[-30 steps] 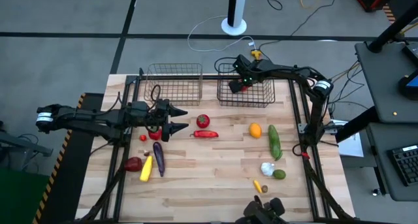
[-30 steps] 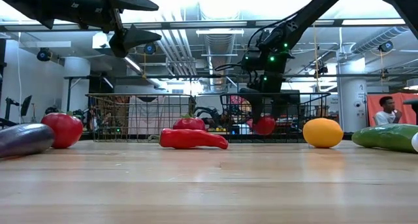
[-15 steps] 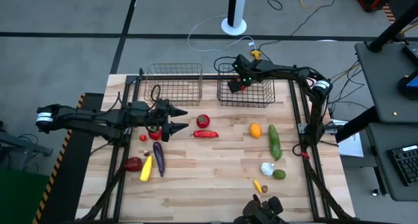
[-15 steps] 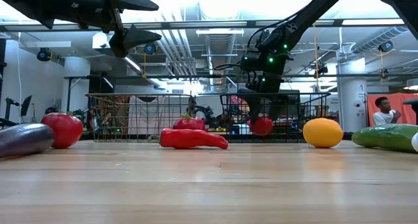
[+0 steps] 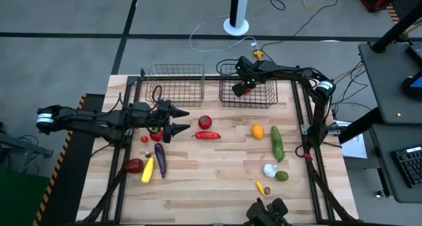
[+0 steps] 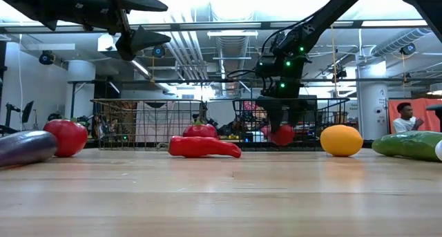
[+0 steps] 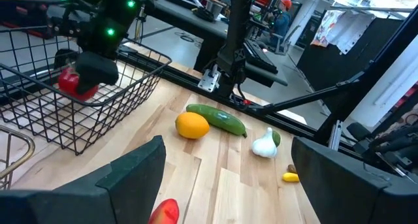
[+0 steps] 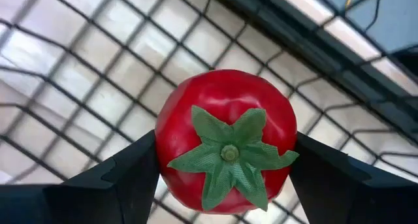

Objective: Sort produce into baskets
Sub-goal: Put the right large red tomato into the right wire basket

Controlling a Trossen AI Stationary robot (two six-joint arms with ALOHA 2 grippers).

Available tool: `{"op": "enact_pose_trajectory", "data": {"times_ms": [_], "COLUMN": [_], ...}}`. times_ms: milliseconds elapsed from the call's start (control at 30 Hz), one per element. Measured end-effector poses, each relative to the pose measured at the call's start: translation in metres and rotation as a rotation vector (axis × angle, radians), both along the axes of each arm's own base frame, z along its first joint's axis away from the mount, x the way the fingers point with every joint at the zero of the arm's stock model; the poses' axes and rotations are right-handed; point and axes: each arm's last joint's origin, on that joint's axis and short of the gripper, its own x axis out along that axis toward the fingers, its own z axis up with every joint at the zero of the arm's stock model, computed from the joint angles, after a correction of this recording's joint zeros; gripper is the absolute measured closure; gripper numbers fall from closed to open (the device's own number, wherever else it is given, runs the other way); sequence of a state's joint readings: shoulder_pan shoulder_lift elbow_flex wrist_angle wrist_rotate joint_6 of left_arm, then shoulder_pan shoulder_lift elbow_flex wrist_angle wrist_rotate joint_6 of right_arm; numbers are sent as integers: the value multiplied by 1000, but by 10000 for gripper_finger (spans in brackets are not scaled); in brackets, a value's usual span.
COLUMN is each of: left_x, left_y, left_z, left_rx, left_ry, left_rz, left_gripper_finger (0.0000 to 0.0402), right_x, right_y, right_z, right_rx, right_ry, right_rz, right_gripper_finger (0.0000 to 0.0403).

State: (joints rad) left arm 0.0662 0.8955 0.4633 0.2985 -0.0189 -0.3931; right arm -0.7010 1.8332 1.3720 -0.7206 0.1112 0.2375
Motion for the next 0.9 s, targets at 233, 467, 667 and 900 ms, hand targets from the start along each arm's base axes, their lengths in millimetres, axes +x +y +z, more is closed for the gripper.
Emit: {"op": "enact_pose_trajectory", "data": {"times_ms": [233, 467, 667, 900], "left_x": [0, 0, 0, 0], "left_y": [0, 0, 0, 0], "left_z": [0, 0, 0, 0], "left_rx": [0, 3, 3, 3], "left_ry": [0, 0, 0, 0], "left_rz": [0, 0, 0, 0], "left_gripper_finger": [88, 88, 88, 88], "right_x": [-5, -9, -12, -13], "right_y": [2, 3, 4, 3], "right_z": [-1, -2, -2, -2], "right_rx": [-1, 21, 30, 23], "right_ry": [75, 119, 155, 194], "right_rz": [1, 34, 100, 231], "right_gripper_finger": [119, 119, 119, 119]}}
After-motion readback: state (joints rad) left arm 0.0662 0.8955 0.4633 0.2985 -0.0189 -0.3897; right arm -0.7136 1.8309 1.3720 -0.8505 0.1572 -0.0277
